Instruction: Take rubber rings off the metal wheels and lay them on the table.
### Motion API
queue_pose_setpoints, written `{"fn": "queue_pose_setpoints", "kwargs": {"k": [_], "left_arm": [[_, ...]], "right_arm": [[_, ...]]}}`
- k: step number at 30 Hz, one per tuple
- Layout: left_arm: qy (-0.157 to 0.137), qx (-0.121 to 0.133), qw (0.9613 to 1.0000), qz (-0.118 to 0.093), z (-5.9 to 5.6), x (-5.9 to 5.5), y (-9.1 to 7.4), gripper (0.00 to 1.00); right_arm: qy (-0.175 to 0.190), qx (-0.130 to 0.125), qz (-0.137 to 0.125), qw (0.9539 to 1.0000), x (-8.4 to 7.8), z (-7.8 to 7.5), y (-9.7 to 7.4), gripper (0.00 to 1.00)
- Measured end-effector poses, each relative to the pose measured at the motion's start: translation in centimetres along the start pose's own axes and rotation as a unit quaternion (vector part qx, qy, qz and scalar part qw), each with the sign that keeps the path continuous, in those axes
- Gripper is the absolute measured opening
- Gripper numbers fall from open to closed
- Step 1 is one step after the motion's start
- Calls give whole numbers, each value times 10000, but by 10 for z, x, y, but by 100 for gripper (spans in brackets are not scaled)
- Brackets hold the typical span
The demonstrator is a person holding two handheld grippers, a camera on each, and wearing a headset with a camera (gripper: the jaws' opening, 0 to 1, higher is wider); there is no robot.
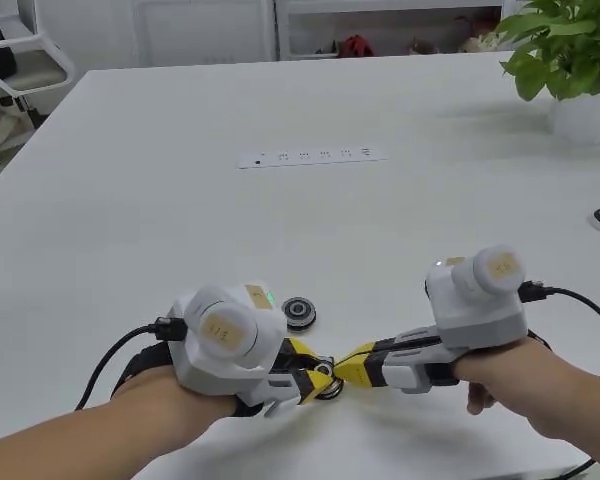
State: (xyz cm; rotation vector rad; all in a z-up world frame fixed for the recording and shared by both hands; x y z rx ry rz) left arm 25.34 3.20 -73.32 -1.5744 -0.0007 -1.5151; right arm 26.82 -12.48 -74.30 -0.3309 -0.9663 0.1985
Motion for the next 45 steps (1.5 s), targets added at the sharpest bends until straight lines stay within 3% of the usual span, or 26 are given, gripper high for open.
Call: {"fn": "queue_pose_setpoints", "kwargs": {"k": [9, 10, 13, 15, 23, 36, 45], "left_arm": [[12, 7, 10000, 6, 0, 1, 0, 13], [17, 6, 10000, 4, -1, 1, 0, 13], [21, 16, 10000, -4, -1, 1, 1, 13], [14, 21, 10000, -8, -1, 1, 0, 13], [8, 18, 10000, -40, -1, 1, 1, 13], [-25, -163, 9998, 52, 0, 3, -4, 18], [-181, -176, 9996, -136, 4, 12, -15, 24]], "right_arm": [[-48, 162, -80, 9998, 3, 4, 3, 0], [29, 457, -270, 9986, 6, 9, 5, 0], [-212, 268, -79, 9994, 8, 8, 6, 0], [-27, 276, -158, 9995, 6, 7, 6, 0], [154, 49, -279, 9995, 2, -3, -3, 0], [125, 41, -224, 9997, 2, -4, -3, 0], [131, 59, -278, 9995, 4, -3, -4, 0]]}}
Point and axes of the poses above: the centre of the closed fingertips' face, and the gripper's own axes: y roughly forward along the fingers, z roughly to its left, x roughly out of its top, the point moved 10 cm from there along -y, roughly backward along the fingers, and after that the axes turned 14 degrees about x, right-handed, at the moved point
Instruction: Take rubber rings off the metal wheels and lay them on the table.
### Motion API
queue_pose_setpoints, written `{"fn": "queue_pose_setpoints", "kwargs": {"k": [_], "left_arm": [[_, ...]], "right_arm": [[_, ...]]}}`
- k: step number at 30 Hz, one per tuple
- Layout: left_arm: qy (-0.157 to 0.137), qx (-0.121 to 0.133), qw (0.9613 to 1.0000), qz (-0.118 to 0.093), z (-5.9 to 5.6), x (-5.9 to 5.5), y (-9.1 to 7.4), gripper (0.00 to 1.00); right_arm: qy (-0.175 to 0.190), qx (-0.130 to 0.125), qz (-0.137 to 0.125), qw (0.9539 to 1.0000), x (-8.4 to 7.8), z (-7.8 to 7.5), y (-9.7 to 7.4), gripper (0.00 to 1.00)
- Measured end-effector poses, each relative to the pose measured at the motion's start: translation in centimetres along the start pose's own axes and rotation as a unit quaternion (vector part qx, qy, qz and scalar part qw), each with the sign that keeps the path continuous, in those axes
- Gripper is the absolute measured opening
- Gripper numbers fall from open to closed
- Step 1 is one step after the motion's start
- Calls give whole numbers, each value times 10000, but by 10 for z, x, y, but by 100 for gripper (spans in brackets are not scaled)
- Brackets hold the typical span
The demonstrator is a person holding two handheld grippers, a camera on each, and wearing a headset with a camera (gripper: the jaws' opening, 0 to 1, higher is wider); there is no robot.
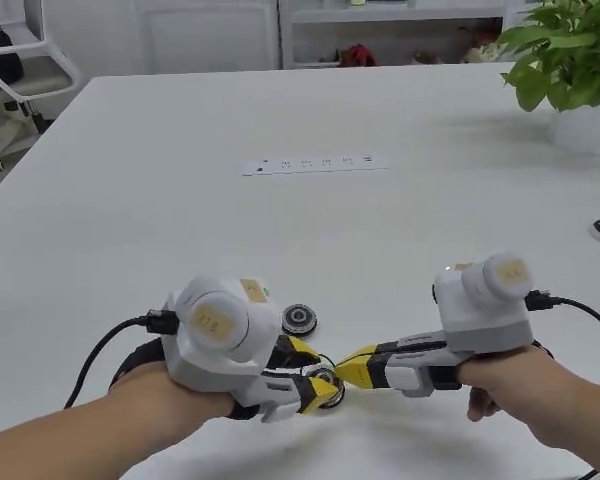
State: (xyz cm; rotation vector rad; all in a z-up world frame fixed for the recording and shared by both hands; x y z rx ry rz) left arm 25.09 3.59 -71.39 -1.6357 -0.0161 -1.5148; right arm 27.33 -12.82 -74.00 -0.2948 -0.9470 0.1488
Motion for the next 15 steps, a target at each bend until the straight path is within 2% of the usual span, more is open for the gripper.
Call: {"fn": "queue_pose_setpoints", "kwargs": {"k": [6, 15], "left_arm": [[-128, 78, 9998, -139, 6, 4, -12, 28], [-174, 106, 9995, -234, 12, 4, -30, 36]], "right_arm": [[-29, 7, -37, 10000, 2, 2, -1, 0], [-140, 73, -81, 9998, 10, 6, 0, 0]]}}
Point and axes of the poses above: the centre of the closed fingertips' face, and the gripper's own axes: y roughly forward along the fingers, z roughly to its left, x roughly out of its top, the point moved 10 cm from there along -y, roughly backward along the fingers, and after that the axes turned 14 degrees about x, right-handed, at the moved point
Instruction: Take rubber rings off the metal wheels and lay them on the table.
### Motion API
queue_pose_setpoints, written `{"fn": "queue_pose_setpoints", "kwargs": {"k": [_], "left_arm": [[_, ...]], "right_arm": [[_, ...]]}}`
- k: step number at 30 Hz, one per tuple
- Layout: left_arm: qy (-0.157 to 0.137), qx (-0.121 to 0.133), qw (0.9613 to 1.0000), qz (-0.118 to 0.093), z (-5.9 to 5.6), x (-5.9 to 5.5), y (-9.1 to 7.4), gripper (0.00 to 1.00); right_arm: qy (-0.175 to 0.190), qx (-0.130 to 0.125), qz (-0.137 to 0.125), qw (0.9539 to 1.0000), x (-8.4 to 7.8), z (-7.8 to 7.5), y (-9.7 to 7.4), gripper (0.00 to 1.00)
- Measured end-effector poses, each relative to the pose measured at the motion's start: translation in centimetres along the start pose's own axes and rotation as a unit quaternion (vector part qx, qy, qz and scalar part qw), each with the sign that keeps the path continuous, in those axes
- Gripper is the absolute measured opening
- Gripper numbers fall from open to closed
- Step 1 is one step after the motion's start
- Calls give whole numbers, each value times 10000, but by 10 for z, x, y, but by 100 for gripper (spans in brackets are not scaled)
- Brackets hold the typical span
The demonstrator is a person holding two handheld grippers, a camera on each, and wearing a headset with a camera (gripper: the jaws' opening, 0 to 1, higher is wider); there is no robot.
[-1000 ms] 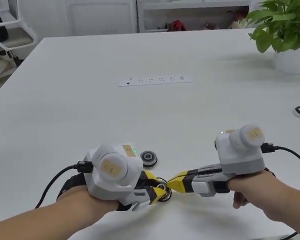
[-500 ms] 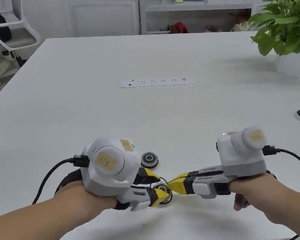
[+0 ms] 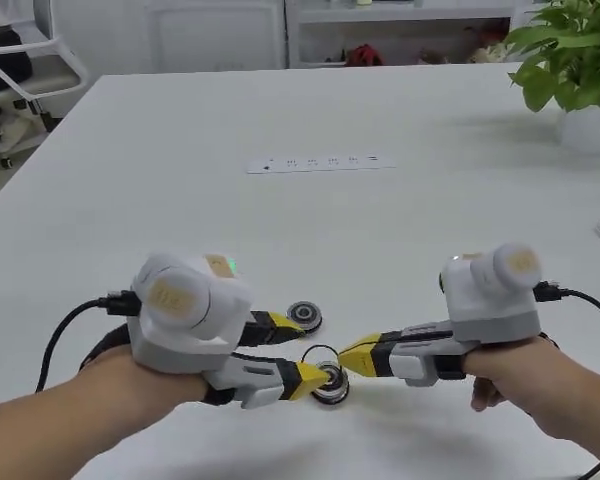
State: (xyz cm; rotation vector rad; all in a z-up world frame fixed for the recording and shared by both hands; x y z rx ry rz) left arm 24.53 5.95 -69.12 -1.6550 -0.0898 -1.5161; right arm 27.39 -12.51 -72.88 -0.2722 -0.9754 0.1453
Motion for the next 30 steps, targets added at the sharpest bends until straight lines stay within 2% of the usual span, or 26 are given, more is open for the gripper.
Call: {"fn": "queue_pose_setpoints", "kwargs": {"k": [12, 22, 30], "left_arm": [[-18, 102, 9998, -141, 9, 3, -25, 45], [-25, 228, 9996, -154, 18, -2, -42, 54], [-86, 379, 9991, -153, 24, -7, -57, 56]], "right_arm": [[-193, 164, 90, 9996, 15, 8, 6, 0], [-319, 274, 179, 9990, 25, 15, 17, 0], [-410, 373, 350, 9978, 28, 19, 31, 0]]}}
Point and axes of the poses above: the centre of the closed fingertips' face, and the gripper's own axes: y roughly forward along the fingers, z roughly to its left, x roughly out of its top, the point moved 10 cm from there along -y, roughly backward along the fingers, and after that the axes turned 14 degrees about x, right-handed, at the moved point
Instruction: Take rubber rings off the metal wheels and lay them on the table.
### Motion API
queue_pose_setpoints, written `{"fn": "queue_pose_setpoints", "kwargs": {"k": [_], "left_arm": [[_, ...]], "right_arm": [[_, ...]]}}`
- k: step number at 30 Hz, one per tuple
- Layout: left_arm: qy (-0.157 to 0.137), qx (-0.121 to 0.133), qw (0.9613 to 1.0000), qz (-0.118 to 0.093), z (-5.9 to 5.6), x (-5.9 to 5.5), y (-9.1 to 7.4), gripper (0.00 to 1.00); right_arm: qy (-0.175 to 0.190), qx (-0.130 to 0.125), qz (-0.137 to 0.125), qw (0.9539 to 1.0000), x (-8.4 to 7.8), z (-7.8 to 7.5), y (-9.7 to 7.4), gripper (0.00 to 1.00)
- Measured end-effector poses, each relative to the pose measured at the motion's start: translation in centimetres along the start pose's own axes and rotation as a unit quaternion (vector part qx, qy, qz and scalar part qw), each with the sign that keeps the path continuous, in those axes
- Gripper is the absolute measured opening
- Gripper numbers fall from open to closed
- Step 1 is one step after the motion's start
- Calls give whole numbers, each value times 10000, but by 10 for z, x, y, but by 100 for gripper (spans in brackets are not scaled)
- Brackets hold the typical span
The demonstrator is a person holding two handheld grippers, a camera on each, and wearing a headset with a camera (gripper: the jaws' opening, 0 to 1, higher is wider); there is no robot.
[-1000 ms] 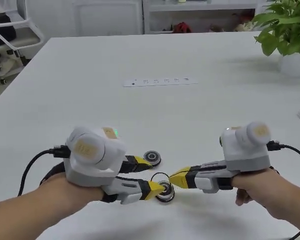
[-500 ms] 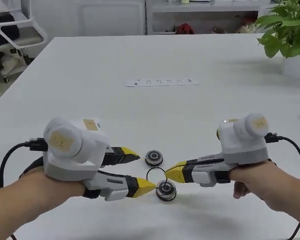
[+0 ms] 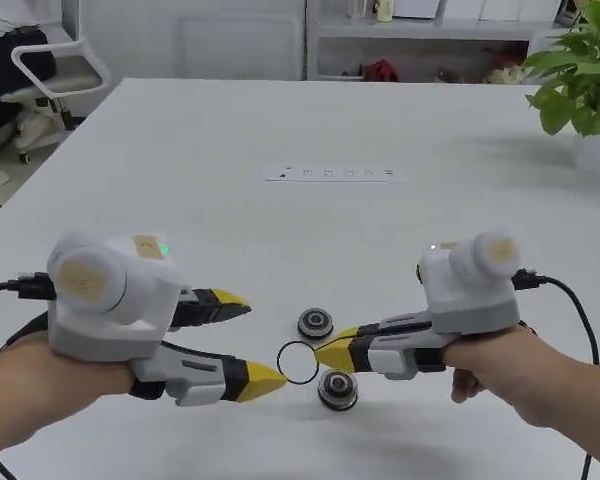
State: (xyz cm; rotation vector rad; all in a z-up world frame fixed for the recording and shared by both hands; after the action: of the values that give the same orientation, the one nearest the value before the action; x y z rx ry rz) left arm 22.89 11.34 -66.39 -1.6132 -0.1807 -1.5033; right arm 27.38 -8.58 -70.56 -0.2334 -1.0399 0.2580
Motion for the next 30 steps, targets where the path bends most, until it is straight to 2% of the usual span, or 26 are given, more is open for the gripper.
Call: {"fn": "queue_pose_setpoints", "kwargs": {"k": [10, 21, 30], "left_arm": [[-39, 159, 9999, 14, 6, -3, -10, 56], [-32, 181, 9998, 14, 8, -4, -12, 56], [-56, 212, 9998, 25, 9, -5, -13, 56]], "right_arm": [[-102, 88, 187, 9997, 3, 1, 18, 0], [-251, 166, 432, 9986, -1, 5, 36, 0], [-454, 147, 657, 9967, -5, 6, 44, 0]]}}
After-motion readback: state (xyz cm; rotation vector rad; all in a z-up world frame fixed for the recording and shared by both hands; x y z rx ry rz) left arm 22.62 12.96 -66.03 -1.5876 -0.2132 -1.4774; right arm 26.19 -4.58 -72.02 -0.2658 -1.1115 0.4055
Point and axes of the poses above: the centre of the closed fingertips' face, and the gripper's own axes: y roughly forward along the fingers, z roughly to its left, x roughly out of its top, the point moved 10 cm from there along -y, roughly backward along the fingers, and after that the axes turned 14 degrees about x, right-handed, at the moved point
